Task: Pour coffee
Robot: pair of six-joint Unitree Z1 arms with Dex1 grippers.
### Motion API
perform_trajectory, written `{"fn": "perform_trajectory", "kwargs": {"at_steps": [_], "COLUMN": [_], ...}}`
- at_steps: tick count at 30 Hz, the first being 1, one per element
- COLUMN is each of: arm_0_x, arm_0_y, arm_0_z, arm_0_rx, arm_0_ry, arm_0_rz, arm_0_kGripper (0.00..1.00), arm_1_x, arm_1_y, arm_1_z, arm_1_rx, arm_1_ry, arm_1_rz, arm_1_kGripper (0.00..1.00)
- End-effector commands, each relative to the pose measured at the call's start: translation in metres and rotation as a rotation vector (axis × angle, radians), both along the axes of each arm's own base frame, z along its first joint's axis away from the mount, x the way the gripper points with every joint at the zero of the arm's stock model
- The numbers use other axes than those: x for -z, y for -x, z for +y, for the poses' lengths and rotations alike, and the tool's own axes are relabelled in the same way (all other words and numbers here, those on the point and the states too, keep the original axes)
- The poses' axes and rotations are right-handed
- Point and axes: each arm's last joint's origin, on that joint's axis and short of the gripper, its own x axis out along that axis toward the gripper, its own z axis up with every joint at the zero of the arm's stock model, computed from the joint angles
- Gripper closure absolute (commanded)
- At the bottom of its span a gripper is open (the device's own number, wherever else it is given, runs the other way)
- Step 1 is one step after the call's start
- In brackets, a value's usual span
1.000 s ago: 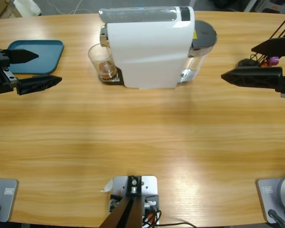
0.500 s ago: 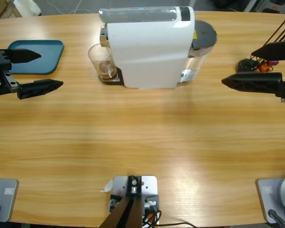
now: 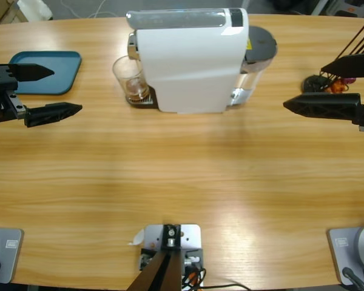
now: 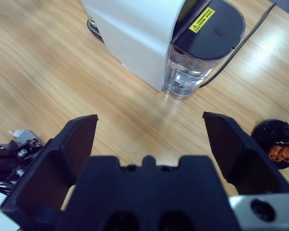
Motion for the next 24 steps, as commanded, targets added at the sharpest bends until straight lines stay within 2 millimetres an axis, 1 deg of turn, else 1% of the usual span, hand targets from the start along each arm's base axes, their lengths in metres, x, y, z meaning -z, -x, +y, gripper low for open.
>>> {"fn": "perform_trajectory", "kwargs": {"at_steps": [1, 24], "arm_0_x": [0.0156, 0.0154], "arm_0_y": [-0.0005, 0.0005], "arm_0_z": [0.0007, 0.002], "arm_0_rx": [0.009, 0.008], "arm_0_ry": [-0.034, -0.028], "arm_0_rz": [0.06, 0.062], "arm_0_kGripper": [0.0, 0.0], "arm_1_x": [0.0067, 0.0077], "arm_1_y": [0.0049, 0.0083], "arm_1_z": [-0.0028, -0.0053], "arm_1_rx": [-0.016, -0.018], "arm_1_ry": [0.025, 0.013], "arm_1_rz": [0.014, 0.022], "arm_1_kGripper": [0.027, 0.032]}}
